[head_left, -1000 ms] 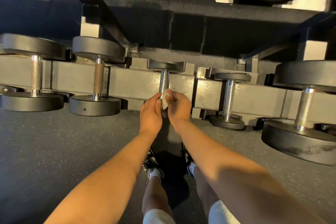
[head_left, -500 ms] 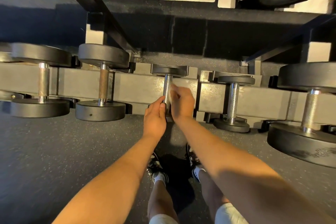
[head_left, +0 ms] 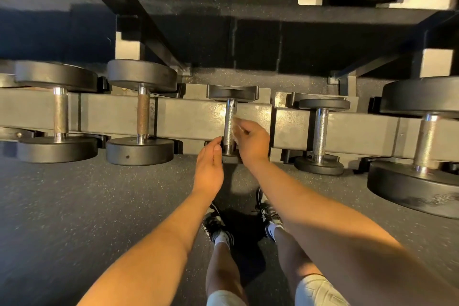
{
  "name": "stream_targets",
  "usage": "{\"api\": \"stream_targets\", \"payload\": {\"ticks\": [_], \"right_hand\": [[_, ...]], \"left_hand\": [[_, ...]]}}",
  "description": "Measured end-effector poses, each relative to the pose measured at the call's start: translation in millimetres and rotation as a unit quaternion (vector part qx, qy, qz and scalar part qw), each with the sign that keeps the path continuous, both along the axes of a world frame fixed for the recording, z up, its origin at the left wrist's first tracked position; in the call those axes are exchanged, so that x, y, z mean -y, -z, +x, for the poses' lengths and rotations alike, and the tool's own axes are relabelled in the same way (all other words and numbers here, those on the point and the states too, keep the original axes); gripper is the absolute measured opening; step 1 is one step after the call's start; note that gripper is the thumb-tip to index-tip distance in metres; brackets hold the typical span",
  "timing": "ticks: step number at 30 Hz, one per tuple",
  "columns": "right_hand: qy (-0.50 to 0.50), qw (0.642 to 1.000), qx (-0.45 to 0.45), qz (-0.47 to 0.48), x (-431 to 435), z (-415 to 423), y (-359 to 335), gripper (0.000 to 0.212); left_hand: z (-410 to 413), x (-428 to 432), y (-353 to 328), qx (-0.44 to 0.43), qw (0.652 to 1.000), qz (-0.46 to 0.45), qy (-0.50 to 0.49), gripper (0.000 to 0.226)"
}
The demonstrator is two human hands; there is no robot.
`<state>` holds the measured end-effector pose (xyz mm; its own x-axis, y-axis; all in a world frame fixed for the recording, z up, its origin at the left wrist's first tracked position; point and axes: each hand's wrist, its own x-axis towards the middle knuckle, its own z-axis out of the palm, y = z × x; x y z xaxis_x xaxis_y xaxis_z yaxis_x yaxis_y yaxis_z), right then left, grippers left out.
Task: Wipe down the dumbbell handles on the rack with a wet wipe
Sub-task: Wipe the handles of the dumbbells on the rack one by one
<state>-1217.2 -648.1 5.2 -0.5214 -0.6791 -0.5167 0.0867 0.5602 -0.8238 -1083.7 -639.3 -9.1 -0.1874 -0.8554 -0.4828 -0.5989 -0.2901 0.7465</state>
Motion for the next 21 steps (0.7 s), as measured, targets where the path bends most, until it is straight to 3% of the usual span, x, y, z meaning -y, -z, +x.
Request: {"api": "stream_targets", "payload": {"ticks": [4, 10, 14, 16, 21], "right_hand": [[0.062, 0.997, 0.035, 0.023, 5.6, 22.3, 2.8, 0.025], [-0.072, 0.991, -0.074, 0.084, -26.1, 22.5, -1.3, 0.026], [-0.035, 0.999, -0.004, 0.042, -19.5, 9.2, -20.9, 0.028], [-0.010, 1.000, -0.022, 0.006, -18.1, 10.7, -26.0, 0.032], [-0.036, 0.999, 0.029, 0.000, -7.1, 26.4, -17.9, 0.028]], "left_hand": [[-3.8, 3.7, 0.6, 0.024, 1.000, 0.004, 0.012, 0.044], [-4.4, 10.1, -9.1, 0.002, 1.000, 0.027, 0.014, 0.041], [-4.7, 12.5, -25.3, -0.037, 0.997, 0.029, -0.053, 0.034], [-8.5, 19.1, -31.6, -0.059, 0.995, 0.003, -0.082, 0.030], [-31.0, 47.8, -36.4, -0.076, 0.994, 0.032, -0.065, 0.026]]}}
